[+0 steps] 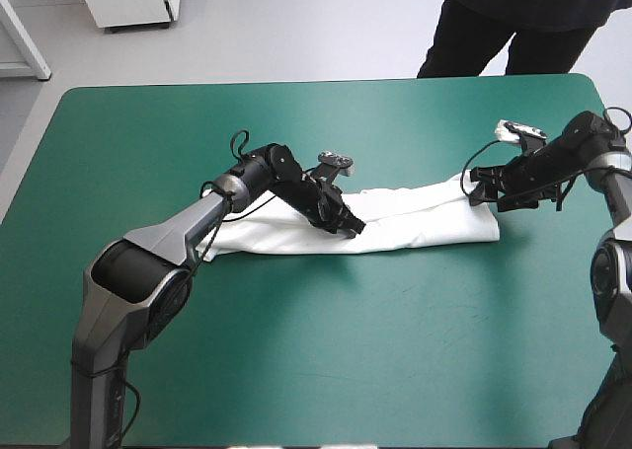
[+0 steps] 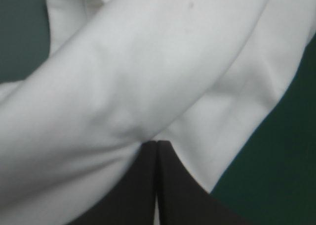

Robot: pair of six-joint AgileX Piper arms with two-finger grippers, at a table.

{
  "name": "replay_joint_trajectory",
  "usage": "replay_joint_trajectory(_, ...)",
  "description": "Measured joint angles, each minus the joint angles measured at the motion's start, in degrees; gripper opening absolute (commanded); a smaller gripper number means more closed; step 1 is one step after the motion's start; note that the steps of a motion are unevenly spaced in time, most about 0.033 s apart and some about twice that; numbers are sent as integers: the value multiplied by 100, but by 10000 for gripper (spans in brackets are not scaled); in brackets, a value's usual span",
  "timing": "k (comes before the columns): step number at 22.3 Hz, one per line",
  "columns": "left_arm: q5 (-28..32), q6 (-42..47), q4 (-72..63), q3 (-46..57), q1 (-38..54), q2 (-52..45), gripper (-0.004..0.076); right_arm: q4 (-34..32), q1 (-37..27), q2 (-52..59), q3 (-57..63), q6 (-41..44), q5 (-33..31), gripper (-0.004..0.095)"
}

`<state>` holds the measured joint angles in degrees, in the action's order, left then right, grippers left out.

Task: Fold the cloth

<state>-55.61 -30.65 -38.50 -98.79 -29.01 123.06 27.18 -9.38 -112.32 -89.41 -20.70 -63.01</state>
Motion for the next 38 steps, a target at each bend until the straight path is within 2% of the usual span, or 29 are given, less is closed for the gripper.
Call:
replay_joint_trajectory(6,5,14,149,-11,-12,0,-22,307,-39,-432,-168,-43,-94,542)
replay_joint_trajectory(7,5,18,161,-11,-12,0,-22,336,-46,-453,-187,-42,-113,507)
replay_joint_trajectory(10,0,106,232,-28,-19,0,-22,352,19,-497,-211,-54,-118,319)
replay_joint_trajectory(17,0,144,261,-32,-30,0,-22,415,247,-558,-211,-195,-109,-4)
replay_joint_trajectory(27,0,199,268,-32,-30,0,-22,698,294,-544,-168,-368,-163,-14)
replay_joint_trajectory(38,34,274,279,-32,-36,0,-22,662,294,884,-147,-385,-388,-15)
